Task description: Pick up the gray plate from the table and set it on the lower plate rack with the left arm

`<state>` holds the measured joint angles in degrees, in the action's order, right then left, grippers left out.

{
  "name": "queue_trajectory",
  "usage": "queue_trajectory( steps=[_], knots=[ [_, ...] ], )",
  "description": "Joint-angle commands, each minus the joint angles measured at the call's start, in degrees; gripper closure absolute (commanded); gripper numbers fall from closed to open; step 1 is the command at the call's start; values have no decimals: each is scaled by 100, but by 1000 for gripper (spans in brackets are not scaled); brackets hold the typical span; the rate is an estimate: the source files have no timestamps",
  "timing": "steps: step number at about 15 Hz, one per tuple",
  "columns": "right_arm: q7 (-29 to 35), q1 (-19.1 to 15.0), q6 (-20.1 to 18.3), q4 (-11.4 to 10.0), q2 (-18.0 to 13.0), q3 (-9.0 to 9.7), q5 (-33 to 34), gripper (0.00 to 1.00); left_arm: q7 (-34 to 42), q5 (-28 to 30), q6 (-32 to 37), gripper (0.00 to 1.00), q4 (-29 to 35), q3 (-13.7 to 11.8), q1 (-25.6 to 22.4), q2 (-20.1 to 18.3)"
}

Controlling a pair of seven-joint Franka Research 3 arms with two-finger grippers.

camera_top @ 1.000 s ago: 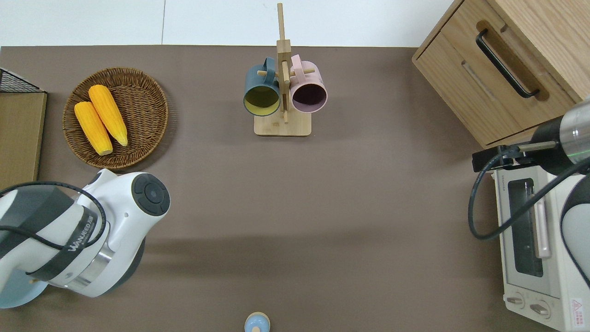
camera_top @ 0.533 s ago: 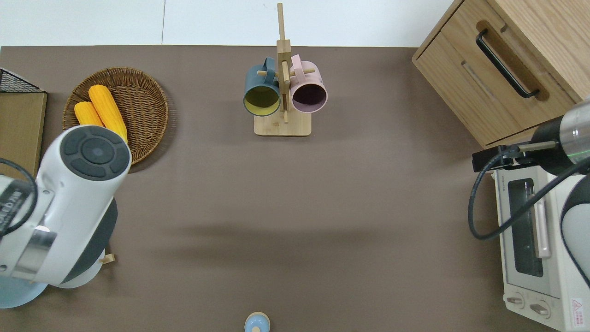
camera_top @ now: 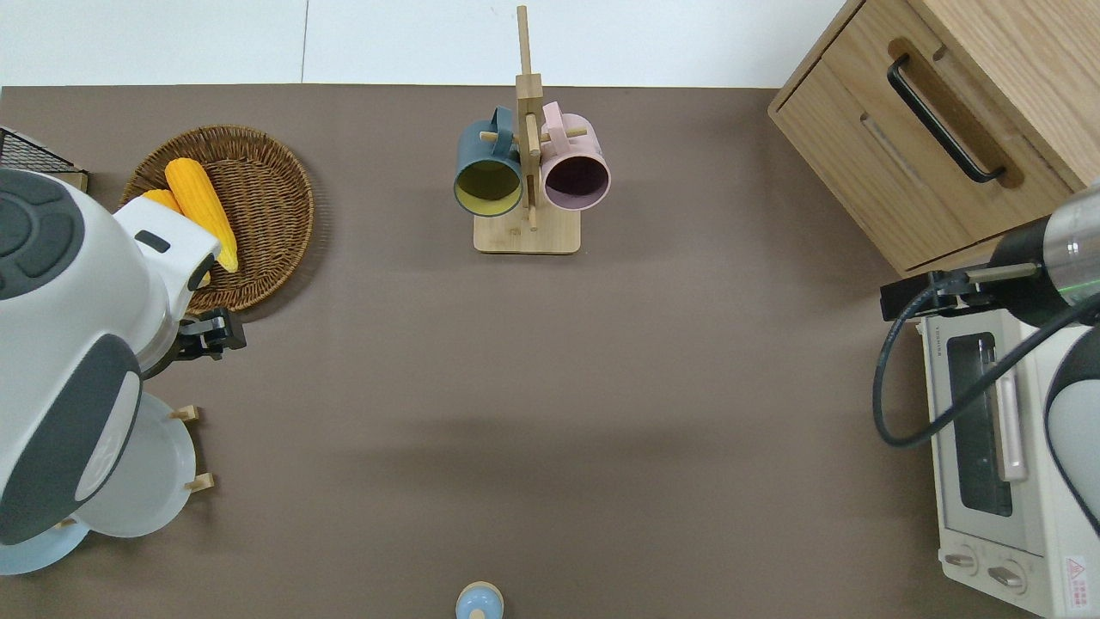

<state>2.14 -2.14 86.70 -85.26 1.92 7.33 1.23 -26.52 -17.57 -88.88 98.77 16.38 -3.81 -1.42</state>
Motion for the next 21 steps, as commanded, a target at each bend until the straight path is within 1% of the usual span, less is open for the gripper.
queue_trajectory(
  steps=[1,2,5,7,11,13,14,15,16,18,21],
  knots=[
    [76,-128,-92,115,55,120,17,17,1120,605,81,0,-297,-126,-41,54],
    [76,-128,-92,114,55,120,17,17,1331,745,81,0,-341,-196,-23,54],
    [76,-128,-92,123,55,120,17,17,1631,1246,73,0,-446,-205,-119,54],
    [76,-128,-92,114,55,120,17,17,1676,1571,73,0,-490,-197,-225,45],
    [76,-128,-92,123,55,120,17,17,1633,1634,64,0,-499,-179,-216,36],
    [76,-128,-92,115,55,120,17,17,1632,1791,3,0,-482,-170,-216,10],
    [76,-128,-92,123,55,120,17,17,1598,1879,-76,0,-429,-222,-216,-51],
    [76,-128,-92,123,55,120,17,17,1562,1898,-103,0,-411,-354,-164,-78],
    [76,-128,-92,115,55,120,17,17,1562,1889,-112,0,-385,-424,-137,-130],
    [76,-128,-92,123,55,120,17,17,1693,1872,-190,0,-332,-460,-76,-201],
    [85,-128,-92,114,55,120,17,17,2420,1819,-261,2,-245,-460,-76,-236]
  ],
)
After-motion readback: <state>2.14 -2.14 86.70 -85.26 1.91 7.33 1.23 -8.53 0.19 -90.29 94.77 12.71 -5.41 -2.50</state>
